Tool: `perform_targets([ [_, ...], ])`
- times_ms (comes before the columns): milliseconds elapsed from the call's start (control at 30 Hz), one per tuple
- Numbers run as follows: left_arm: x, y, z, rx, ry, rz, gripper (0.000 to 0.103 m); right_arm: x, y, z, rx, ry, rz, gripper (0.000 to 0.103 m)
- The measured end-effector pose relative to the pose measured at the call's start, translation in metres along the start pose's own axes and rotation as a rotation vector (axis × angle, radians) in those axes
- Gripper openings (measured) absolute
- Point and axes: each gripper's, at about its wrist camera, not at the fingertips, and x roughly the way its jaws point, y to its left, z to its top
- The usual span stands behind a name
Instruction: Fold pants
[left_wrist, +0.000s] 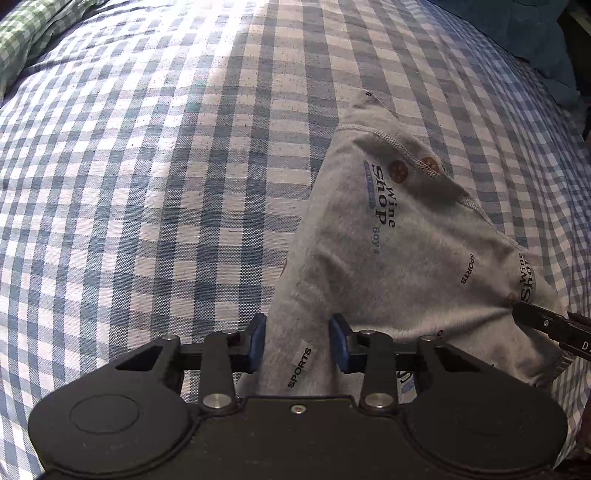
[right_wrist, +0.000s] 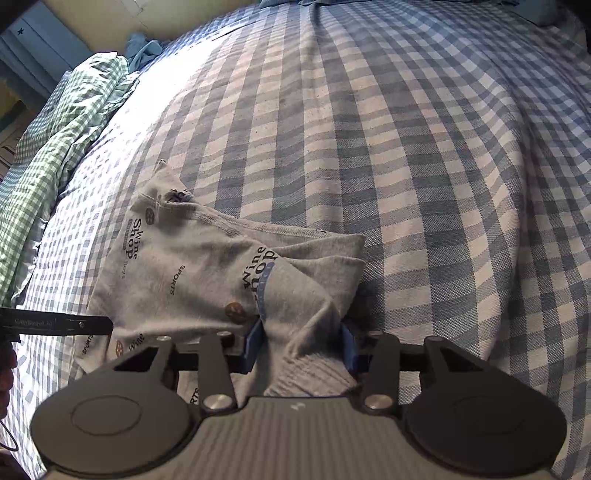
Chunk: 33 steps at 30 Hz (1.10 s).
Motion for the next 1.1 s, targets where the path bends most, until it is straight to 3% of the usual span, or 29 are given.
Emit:
perform_targets([
  [167,-0.010,0.013,-0.009,-0.002,-0.013,-0.019,0.027,-0.003,0.005,0.000,-0.020,-0.009,-0.016,0.040],
  [333,-0.023,0.007,-0.017,0.029,-0.033,-0.025,0.017,-0.008,0.012,-0.001,-0.053,-0.020,-0.029,0.027],
  [933,-0.079,0.006,-0.033,-0.038,-0.095,-0.131,0.011,-0.033,0.037,-0.003,-0.132,-0.060,-0.054,0.020],
  [1100,-0.098,0.007,-0.034,-0.094,-0.070,-0.192,0.011,-0.042,0.048,0.002,-0.140,-0.060,-0.042,0.020],
])
